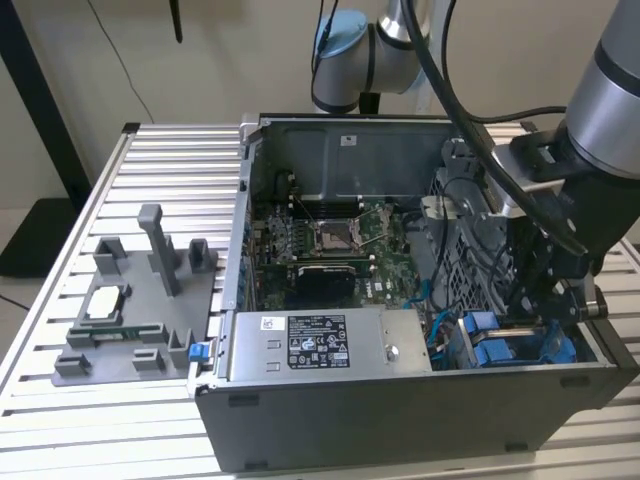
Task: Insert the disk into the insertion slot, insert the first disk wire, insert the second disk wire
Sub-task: 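Insert the second disk wire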
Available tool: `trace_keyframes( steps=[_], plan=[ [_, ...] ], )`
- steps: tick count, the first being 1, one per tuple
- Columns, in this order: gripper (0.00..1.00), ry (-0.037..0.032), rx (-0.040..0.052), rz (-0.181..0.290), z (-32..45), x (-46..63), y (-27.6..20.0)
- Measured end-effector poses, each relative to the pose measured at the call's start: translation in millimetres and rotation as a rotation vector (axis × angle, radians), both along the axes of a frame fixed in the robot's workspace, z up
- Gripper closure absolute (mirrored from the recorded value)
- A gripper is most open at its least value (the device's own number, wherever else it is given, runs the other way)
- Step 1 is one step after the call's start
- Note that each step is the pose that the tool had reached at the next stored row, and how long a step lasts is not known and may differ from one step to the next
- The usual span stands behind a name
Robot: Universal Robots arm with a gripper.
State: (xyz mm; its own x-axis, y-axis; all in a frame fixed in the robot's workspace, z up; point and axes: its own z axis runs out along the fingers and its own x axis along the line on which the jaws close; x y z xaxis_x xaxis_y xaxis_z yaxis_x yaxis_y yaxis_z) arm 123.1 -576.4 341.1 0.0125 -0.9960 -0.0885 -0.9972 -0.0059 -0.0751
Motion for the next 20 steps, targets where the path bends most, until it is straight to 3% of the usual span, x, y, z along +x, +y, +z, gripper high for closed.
trace_keyframes(
  steps=[6, 7, 9, 14, 20],
  plan=[
    [1.00, 0.0000, -0.0005, -0.001, -3.7, 0.0, 0.2],
    [0.00, -0.0001, 0.0001, -0.001, -4.0, 0.0, 0.2],
    [0.00, -0.0001, 0.0001, -0.001, -2.8, 0.0, 0.1],
    [0.00, 0.0000, -0.0001, -0.001, 18.6, 0.0, 0.2],
    [0.00, 0.0000, -0.0002, -0.001, 32.2, 0.0, 0.2]
  ],
)
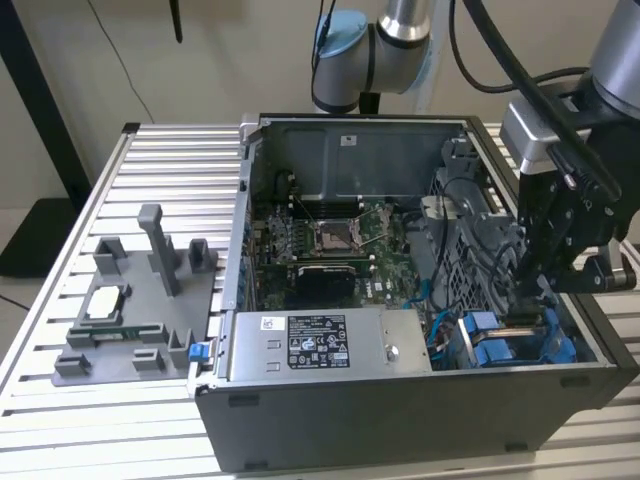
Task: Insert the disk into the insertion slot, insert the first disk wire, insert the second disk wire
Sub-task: 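Insert the second disk wire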
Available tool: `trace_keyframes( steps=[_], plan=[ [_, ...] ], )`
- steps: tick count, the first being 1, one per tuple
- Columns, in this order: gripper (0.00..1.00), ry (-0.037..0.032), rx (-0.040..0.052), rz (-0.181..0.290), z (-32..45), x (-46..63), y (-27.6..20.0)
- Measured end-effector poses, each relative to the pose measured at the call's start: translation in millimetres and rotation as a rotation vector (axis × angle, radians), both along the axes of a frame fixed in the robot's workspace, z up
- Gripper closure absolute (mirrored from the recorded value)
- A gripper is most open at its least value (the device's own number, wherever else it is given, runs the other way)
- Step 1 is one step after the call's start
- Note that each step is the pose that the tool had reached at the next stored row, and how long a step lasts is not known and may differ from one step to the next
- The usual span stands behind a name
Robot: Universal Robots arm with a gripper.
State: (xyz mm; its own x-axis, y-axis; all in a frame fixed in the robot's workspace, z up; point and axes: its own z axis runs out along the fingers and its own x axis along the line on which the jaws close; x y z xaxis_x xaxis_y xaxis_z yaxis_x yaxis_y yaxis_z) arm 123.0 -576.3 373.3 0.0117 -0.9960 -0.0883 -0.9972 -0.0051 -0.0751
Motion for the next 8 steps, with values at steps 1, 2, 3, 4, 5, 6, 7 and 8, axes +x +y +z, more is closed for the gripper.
trace_keyframes(
  steps=[1, 2, 3, 4, 5, 6, 7, 8],
  plan=[
    [0.00, 0.0000, 0.0001, 0.000, 1.5, 0.0, 0.0],
    [0.00, 0.0000, 0.0000, 0.000, 2.8, 0.0, 0.0],
    [0.00, 0.0000, 0.0001, 0.000, 3.3, 0.0, 0.0],
    [0.00, 0.0000, 0.0004, 0.000, 3.4, 0.0, 0.0],
    [0.00, 0.0000, 0.0001, 0.000, 3.8, 0.0, 0.0],
    [0.00, 0.0000, 0.0001, 0.000, 4.1, 0.0, 0.0],
    [0.00, 0.0000, 0.0001, 0.000, 4.1, 0.0, 0.0],
    [0.00, 0.0000, 0.0001, 0.000, 4.1, 0.0, 0.0]
  ],
)
